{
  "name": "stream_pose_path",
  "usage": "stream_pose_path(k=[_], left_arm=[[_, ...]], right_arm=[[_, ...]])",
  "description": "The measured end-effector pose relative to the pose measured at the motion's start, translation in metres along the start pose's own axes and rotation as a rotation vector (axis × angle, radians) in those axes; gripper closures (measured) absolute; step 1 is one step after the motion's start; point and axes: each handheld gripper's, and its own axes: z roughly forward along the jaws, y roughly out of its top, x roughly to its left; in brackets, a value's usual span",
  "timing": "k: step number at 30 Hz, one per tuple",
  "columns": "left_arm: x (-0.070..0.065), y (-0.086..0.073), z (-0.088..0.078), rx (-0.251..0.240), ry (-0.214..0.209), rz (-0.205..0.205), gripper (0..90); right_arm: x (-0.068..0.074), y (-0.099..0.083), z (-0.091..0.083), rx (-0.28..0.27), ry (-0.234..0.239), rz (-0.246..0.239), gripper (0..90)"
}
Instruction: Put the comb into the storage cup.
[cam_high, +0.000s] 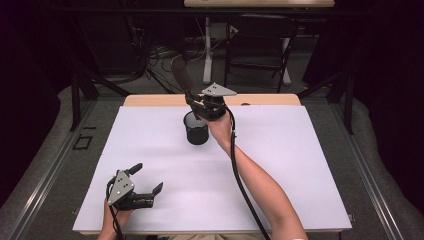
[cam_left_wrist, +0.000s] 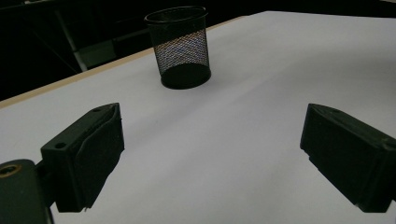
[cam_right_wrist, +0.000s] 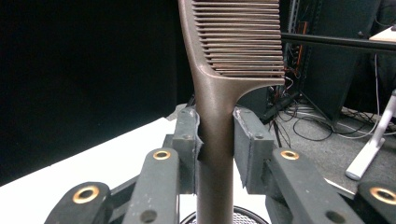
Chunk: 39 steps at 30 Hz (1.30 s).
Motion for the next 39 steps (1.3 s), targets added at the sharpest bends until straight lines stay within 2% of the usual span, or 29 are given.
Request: stream_pose_path(k=[14, 39], left_arm=[[0.0, 0.0, 0.0, -0.001, 0.001, 0.0, 6.3], [0.0, 0.0, 0.0, -0.001, -0.001, -0.001, 6.4]], right_arm=[[-0.007, -0.009, 0.005, 0.04, -0.006, 0.004, 72.2], [-0.007, -0.018, 0.012, 0.082, 0.003, -0.009, 72.1]])
